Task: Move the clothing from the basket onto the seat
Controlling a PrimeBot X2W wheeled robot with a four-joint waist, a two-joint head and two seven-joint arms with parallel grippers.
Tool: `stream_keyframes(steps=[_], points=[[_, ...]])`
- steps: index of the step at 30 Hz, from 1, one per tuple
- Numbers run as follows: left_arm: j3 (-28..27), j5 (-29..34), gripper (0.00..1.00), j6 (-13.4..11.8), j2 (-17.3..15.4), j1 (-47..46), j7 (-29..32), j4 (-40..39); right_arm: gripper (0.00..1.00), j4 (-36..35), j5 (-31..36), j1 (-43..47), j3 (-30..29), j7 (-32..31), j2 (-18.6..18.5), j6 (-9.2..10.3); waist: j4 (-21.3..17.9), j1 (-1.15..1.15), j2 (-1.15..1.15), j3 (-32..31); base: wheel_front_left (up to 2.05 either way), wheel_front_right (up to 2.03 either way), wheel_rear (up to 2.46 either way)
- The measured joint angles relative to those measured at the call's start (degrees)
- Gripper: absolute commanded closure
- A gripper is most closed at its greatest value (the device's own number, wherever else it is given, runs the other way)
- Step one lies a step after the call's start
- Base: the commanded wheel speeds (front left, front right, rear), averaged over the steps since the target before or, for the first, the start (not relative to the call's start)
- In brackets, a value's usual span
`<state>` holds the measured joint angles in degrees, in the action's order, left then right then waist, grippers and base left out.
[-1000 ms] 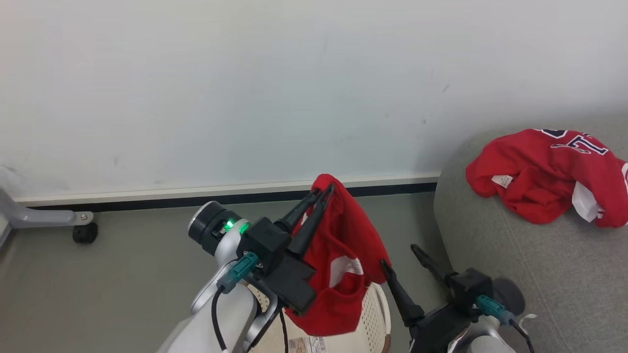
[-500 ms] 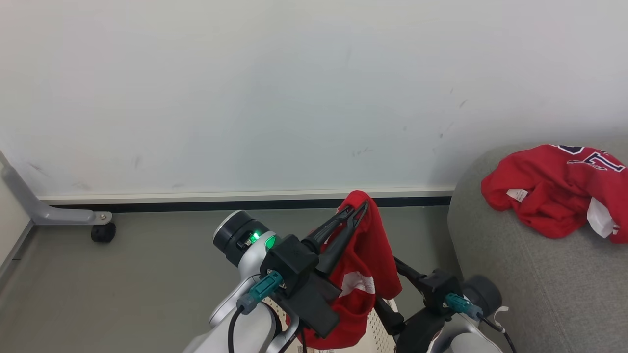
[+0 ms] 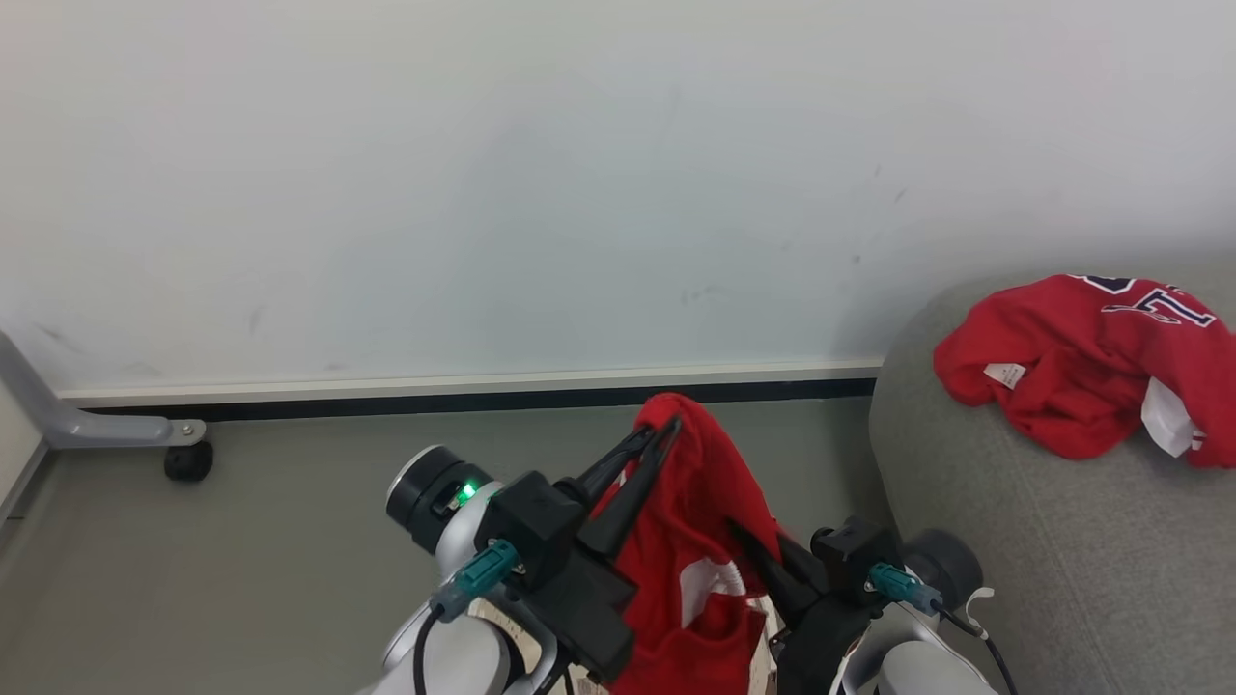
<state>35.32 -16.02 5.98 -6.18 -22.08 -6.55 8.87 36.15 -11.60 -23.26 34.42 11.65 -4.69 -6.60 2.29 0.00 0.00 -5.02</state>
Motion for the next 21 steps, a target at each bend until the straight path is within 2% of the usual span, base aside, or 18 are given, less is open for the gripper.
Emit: stream_keyframes(steps=[6,7,8,9,10,12,13,21], points=[[-1.6,-2.1,1.00,-1.0,-0.5,2.2,0.4,0.4,1.00,-0.3,-0.5,-0.3,-0.6,0.6,-0.6,-0.05,-1.8,0.00,0.00,0.1,0.00,0.00,0.00],[-1.9,-2.3,0.72,-1.0,-0.4,2.7,0.4,0.5,1.00,-0.5,-0.5,-0.5,-0.7,0.6,-1.0,-0.05,-2.2,0.00,0.00,0.1,0.00,0.00,0.00],[-2.1,-2.6,0.55,-1.0,-0.4,3.0,0.4,0.8,1.00,-0.6,-0.5,-0.8,-1.0,0.6,-1.4,-0.05,-2.6,0.00,0.00,0.0,0.00,0.00,0.00],[-2.3,-2.7,0.51,-1.2,-0.4,3.4,0.3,1.0,1.00,-0.9,-0.6,-1.1,-1.3,0.6,-1.9,-0.05,-3.0,0.00,0.00,0.0,0.00,0.00,0.00],[-2.5,-2.9,0.33,-1.5,-0.4,3.8,0.3,1.2,1.00,-1.2,-0.6,-1.2,-1.5,0.7,-2.4,-0.05,-3.4,0.00,0.00,0.0,0.00,0.00,0.00],[-2.5,-3.9,0.20,-1.5,-0.3,4.7,0.1,1.6,1.00,-2.0,-0.6,-1.5,-1.9,0.8,-3.2,-0.05,-4.2,0.00,0.00,0.0,0.00,0.00,0.00],[-2.6,-4.6,0.00,-1.5,0.0,5.5,-0.3,1.9,1.00,-2.7,-0.6,-2.0,-2.4,0.9,-3.9,-0.07,-5.1,0.00,0.00,-0.1,0.00,0.00,0.00],[-2.2,-5.1,0.00,-1.7,0.5,7.9,-1.7,3.6,1.00,-6.5,-0.6,-3.4,-4.8,1.1,-8.0,-0.04,-9.2,0.00,0.00,-0.2,0.00,0.00,0.00]])
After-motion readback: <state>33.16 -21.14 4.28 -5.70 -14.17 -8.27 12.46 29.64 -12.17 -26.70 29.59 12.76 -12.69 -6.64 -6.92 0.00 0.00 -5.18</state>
